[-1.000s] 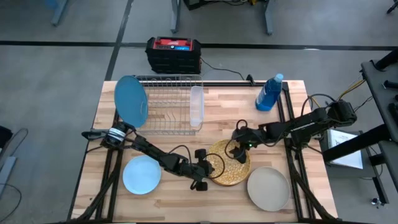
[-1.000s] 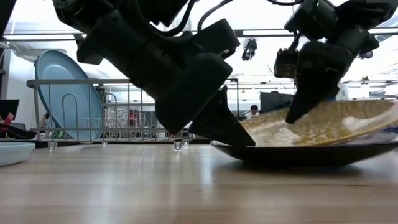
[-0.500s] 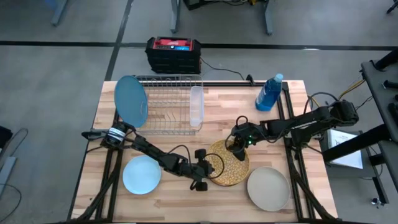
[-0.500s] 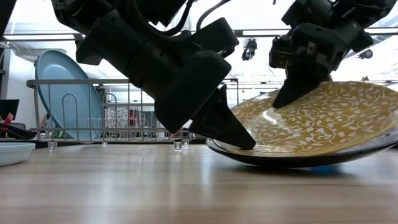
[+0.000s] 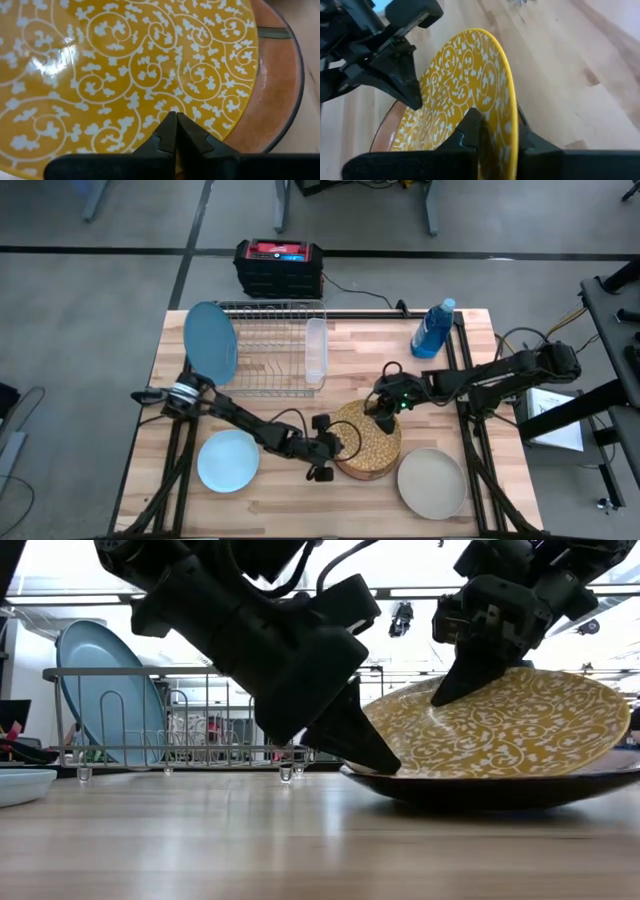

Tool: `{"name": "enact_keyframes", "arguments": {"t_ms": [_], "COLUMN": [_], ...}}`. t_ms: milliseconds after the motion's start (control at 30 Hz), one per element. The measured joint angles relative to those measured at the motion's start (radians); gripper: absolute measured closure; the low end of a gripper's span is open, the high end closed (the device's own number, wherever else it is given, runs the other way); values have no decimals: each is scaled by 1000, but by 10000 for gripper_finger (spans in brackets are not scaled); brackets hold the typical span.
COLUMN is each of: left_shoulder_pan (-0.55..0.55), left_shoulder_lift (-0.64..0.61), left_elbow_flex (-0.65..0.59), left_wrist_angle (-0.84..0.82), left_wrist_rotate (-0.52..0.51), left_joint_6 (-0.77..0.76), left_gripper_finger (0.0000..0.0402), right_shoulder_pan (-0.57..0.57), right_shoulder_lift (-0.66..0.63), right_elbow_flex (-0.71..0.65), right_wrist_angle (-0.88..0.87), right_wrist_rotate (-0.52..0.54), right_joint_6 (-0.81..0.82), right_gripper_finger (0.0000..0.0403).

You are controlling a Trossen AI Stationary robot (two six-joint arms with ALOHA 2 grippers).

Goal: Sort dishes
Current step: Put the yellow plate in the dish rack

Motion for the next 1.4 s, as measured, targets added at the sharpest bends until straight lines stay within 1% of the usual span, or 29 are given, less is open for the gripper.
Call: {"name": "enact_keyframes", "arguments": {"t_ms": [267, 467, 633, 867, 1033, 1200, 1300, 1400], "left_shoulder_pan": [3, 1, 1, 1, 0, 0, 0, 0], "left_shoulder_lift": [-38, -87, -159, -265, -332, -399, -433, -470], "left_elbow_flex": [-2, -2, -1, 1, 1, 1, 1, 2], "left_wrist_angle": [-29, -32, -23, 19, 28, 44, 36, 5], "left_wrist_rotate": [8, 10, 11, 9, -58, -162, -206, -227], "left_joint_6": [13, 21, 29, 42, 45, 39, 54, 60], "left_gripper_finger": [401, 401, 401, 401, 401, 400, 386, 363], "right_shoulder_pan": [0, 0, -1, 0, 0, -1, 2, 18], "right_shoulder_lift": [-60, -114, -189, -271, -305, -325, -330, -339], "right_elbow_flex": [-2, -4, -6, -6, -6, -1, 13, 37], "right_wrist_angle": [-13, -25, -31, -28, -29, -30, -30, -47], "right_wrist_rotate": [11, 11, 19, 26, 28, 78, 76, 86], "right_joint_6": [-4, -52, -131, -257, -313, -371, -421, -541], "right_gripper_finger": [385, 386, 387, 401, 402, 403, 403, 403]}}
